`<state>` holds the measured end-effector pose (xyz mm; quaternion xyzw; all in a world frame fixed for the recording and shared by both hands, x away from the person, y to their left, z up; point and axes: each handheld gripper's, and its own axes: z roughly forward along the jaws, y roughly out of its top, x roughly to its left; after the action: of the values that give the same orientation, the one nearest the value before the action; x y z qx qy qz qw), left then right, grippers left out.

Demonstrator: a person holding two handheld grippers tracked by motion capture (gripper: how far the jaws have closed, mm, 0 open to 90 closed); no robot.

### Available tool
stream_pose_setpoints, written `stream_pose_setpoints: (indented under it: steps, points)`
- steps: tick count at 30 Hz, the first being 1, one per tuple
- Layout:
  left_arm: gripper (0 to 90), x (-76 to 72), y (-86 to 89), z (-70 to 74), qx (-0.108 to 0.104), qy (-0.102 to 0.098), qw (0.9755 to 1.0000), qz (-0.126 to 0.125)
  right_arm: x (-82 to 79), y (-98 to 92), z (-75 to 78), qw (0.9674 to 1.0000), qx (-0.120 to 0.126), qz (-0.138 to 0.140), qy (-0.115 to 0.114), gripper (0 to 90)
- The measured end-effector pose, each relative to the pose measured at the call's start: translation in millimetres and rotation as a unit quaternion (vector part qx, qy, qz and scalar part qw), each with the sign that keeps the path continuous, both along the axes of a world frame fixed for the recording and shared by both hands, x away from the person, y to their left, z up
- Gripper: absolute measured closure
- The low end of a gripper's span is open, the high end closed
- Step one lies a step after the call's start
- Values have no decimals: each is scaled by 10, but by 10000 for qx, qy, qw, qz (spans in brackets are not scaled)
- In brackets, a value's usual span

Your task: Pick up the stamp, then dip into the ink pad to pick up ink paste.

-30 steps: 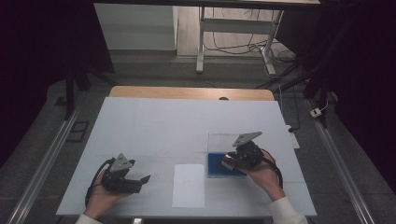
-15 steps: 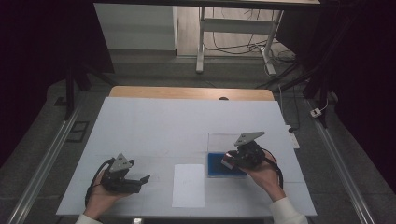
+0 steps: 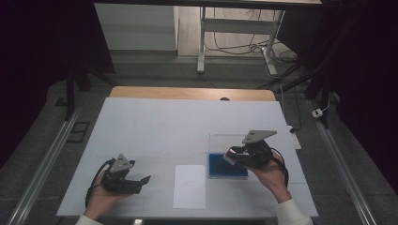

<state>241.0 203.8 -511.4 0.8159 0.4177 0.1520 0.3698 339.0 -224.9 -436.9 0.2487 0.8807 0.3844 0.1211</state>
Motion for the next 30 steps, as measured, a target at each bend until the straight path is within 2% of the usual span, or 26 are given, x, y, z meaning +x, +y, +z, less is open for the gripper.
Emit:
stream_pose_setpoints:
  steps: [8,16,22,27,30]
  points:
    - [170,2,0,1,10,-14,10000,7,-57,-51,142,9995,239,-32,-213,706]
    - [170,6,-3,-3,17,-6,10000,2,-99,-81,221,9987,331,-92,-388,705]
    - [170,6,-2,0,12,-7,10000,6,-112,-73,240,9986,316,-81,-405,705]
    - [171,7,-2,-1,21,-7,10000,7,-105,-51,211,9993,126,-83,-344,705]
    - [171,8,-1,-4,28,-6,10000,6,-100,-37,199,9994,103,-71,-330,705]
